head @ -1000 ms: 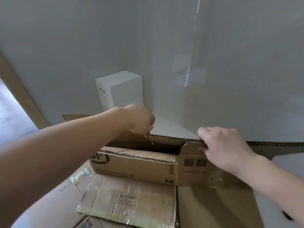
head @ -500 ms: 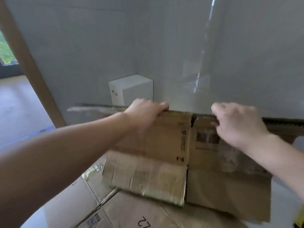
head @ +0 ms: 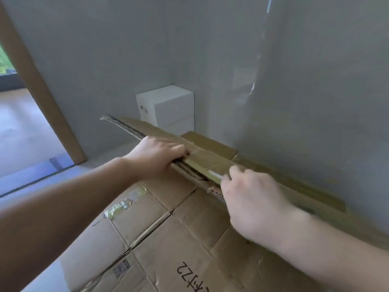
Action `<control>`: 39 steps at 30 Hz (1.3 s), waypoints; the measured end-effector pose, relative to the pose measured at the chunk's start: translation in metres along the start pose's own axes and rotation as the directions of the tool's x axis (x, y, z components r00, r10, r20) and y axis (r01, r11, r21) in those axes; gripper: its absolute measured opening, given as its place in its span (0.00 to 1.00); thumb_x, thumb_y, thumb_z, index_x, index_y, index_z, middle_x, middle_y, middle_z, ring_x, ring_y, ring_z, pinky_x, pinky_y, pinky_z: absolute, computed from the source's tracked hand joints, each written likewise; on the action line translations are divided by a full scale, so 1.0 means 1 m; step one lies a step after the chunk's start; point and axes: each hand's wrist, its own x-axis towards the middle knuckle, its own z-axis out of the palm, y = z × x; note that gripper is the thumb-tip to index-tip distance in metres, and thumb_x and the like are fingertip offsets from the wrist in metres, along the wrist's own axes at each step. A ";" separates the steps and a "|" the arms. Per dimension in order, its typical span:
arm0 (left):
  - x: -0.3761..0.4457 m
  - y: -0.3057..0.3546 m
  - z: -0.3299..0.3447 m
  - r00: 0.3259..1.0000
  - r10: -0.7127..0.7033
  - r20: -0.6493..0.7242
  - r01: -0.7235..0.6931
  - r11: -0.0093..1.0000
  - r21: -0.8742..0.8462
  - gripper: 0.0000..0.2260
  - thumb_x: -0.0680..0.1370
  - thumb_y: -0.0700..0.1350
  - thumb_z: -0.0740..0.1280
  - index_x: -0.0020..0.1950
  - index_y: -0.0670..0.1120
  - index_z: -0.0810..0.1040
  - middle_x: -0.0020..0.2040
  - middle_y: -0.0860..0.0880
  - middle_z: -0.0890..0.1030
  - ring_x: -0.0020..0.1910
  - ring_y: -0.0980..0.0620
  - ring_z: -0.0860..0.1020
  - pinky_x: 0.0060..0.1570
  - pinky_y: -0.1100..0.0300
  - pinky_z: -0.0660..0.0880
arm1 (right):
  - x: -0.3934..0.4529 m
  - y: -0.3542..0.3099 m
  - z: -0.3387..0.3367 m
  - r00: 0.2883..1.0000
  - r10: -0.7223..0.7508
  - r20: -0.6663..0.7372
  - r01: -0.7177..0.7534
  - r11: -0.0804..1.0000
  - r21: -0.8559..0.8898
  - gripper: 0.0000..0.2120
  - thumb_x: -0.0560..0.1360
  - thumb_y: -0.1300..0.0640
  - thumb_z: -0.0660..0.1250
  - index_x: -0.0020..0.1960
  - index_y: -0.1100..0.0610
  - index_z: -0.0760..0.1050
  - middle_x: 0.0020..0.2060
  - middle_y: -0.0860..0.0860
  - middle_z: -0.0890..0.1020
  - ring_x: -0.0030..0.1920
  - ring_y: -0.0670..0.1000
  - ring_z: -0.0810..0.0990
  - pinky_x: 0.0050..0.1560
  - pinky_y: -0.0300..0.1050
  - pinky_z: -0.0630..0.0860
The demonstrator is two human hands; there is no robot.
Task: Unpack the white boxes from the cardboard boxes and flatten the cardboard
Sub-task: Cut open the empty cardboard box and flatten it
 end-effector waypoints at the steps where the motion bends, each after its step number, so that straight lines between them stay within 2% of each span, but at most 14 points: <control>1: -0.023 0.006 0.009 1.000 0.024 0.002 -0.024 1.000 -0.014 0.16 0.69 0.36 0.64 0.54 0.51 0.74 0.47 0.56 0.83 0.45 0.50 0.81 0.36 0.58 0.77 | -0.006 -0.015 0.010 0.997 -0.040 0.069 0.033 0.995 0.094 0.15 0.74 0.62 0.58 0.61 0.59 0.69 0.52 0.57 0.71 0.47 0.56 0.76 0.38 0.46 0.68; 4: -0.090 0.025 0.028 0.994 0.103 0.017 -0.102 0.991 -0.089 0.11 0.75 0.39 0.58 0.53 0.49 0.74 0.49 0.53 0.83 0.45 0.50 0.82 0.35 0.61 0.78 | -0.021 -0.063 0.042 0.952 -0.117 0.283 0.049 0.971 0.235 0.18 0.71 0.61 0.63 0.60 0.64 0.71 0.50 0.60 0.71 0.40 0.57 0.74 0.28 0.43 0.62; 7: -0.142 0.034 0.054 0.970 0.156 0.185 -0.149 0.987 -0.051 0.15 0.76 0.41 0.57 0.60 0.51 0.73 0.56 0.54 0.79 0.45 0.51 0.79 0.31 0.60 0.75 | -0.022 -0.099 0.062 0.941 -0.169 0.293 0.080 0.953 0.293 0.20 0.53 0.57 0.76 0.42 0.64 0.80 0.34 0.58 0.74 0.25 0.55 0.74 0.23 0.37 0.50; 10: -0.174 0.037 0.076 0.924 0.125 0.362 -0.117 0.992 -0.043 0.22 0.70 0.42 0.59 0.63 0.56 0.70 0.55 0.56 0.78 0.42 0.54 0.76 0.27 0.63 0.73 | -0.017 -0.127 0.092 0.902 -0.293 0.316 0.182 0.924 0.336 0.18 0.73 0.61 0.63 0.61 0.67 0.70 0.53 0.64 0.71 0.46 0.58 0.77 0.28 0.42 0.57; 13: -0.190 0.033 0.091 0.918 0.087 0.387 -0.071 0.996 -0.055 0.21 0.70 0.42 0.57 0.61 0.57 0.73 0.52 0.56 0.79 0.42 0.53 0.76 0.29 0.62 0.73 | -0.017 -0.150 0.113 0.898 -0.275 0.343 0.118 0.902 0.415 0.19 0.76 0.64 0.58 0.67 0.68 0.65 0.60 0.62 0.67 0.54 0.59 0.75 0.43 0.49 0.73; 15: -0.197 0.028 0.100 0.917 0.068 0.393 -0.039 0.996 -0.081 0.22 0.69 0.38 0.63 0.60 0.56 0.76 0.52 0.55 0.80 0.45 0.52 0.78 0.31 0.60 0.75 | -0.022 -0.165 0.130 0.874 -0.269 0.404 0.057 0.884 0.465 0.20 0.76 0.65 0.60 0.67 0.67 0.65 0.60 0.61 0.66 0.55 0.59 0.76 0.49 0.49 0.74; 18: -0.207 0.024 0.114 0.906 0.033 0.423 0.022 0.992 -0.124 0.25 0.67 0.33 0.71 0.59 0.53 0.80 0.56 0.53 0.82 0.52 0.49 0.81 0.41 0.57 0.79 | -0.021 -0.179 0.147 0.865 -0.252 0.434 -0.041 0.826 0.562 0.18 0.75 0.64 0.61 0.64 0.64 0.67 0.59 0.58 0.67 0.54 0.61 0.77 0.43 0.47 0.68; 21: -0.217 0.022 0.129 0.885 0.001 0.466 0.097 0.978 -0.187 0.23 0.71 0.31 0.66 0.63 0.49 0.79 0.62 0.50 0.80 0.60 0.47 0.78 0.60 0.54 0.72 | -0.018 -0.189 0.161 0.865 -0.247 0.437 -0.084 0.787 0.611 0.15 0.75 0.63 0.62 0.62 0.62 0.68 0.57 0.57 0.68 0.55 0.62 0.76 0.43 0.46 0.66; 23: -0.222 0.020 0.136 0.853 0.015 0.522 0.108 0.973 -0.205 0.22 0.74 0.32 0.63 0.66 0.48 0.76 0.67 0.49 0.76 0.65 0.48 0.74 0.66 0.54 0.67 | -0.017 -0.196 0.169 0.856 -0.244 0.456 -0.109 0.777 0.620 0.16 0.74 0.63 0.62 0.62 0.62 0.68 0.57 0.57 0.68 0.56 0.61 0.76 0.45 0.47 0.69; 28: -0.246 0.011 0.138 0.861 0.104 0.497 0.032 0.966 -0.257 0.25 0.63 0.27 0.71 0.58 0.43 0.80 0.60 0.45 0.80 0.56 0.45 0.80 0.58 0.50 0.75 | -0.015 -0.226 0.170 0.839 -0.273 0.470 -0.141 0.726 0.673 0.17 0.74 0.61 0.62 0.62 0.63 0.67 0.58 0.59 0.69 0.58 0.62 0.75 0.52 0.49 0.74; 32: -0.279 0.001 0.137 0.836 0.144 0.530 -0.022 0.973 -0.231 0.29 0.59 0.24 0.71 0.57 0.43 0.80 0.62 0.44 0.79 0.60 0.44 0.79 0.61 0.40 0.67 | -0.019 -0.263 0.167 0.815 -0.338 0.471 -0.176 0.629 0.757 0.20 0.76 0.61 0.60 0.67 0.64 0.63 0.60 0.60 0.68 0.59 0.61 0.73 0.49 0.46 0.69; 36: -0.314 -0.007 0.143 0.791 0.151 0.593 -0.008 0.971 -0.237 0.33 0.59 0.24 0.71 0.61 0.45 0.76 0.66 0.44 0.76 0.66 0.47 0.73 0.65 0.37 0.60 | -0.027 -0.286 0.168 0.744 -0.516 0.423 -0.135 0.504 0.853 0.24 0.79 0.53 0.59 0.72 0.60 0.60 0.61 0.58 0.68 0.61 0.61 0.72 0.57 0.51 0.72; 37: -0.322 -0.009 0.144 0.778 0.152 0.609 0.014 0.966 -0.259 0.35 0.60 0.24 0.70 0.63 0.47 0.74 0.69 0.45 0.73 0.69 0.49 0.69 0.66 0.38 0.61 | -0.027 -0.283 0.174 0.737 -0.546 0.397 -0.087 0.507 0.858 0.22 0.79 0.50 0.58 0.69 0.59 0.63 0.59 0.58 0.69 0.60 0.61 0.72 0.57 0.53 0.72; 39: -0.332 -0.010 0.146 0.747 0.161 0.645 0.060 0.950 -0.306 0.37 0.60 0.26 0.67 0.66 0.50 0.69 0.72 0.49 0.66 0.71 0.47 0.64 0.67 0.40 0.65 | -0.022 -0.269 0.197 0.781 -0.518 0.350 0.075 0.634 0.770 0.22 0.80 0.47 0.56 0.68 0.59 0.64 0.62 0.59 0.68 0.64 0.62 0.68 0.61 0.55 0.69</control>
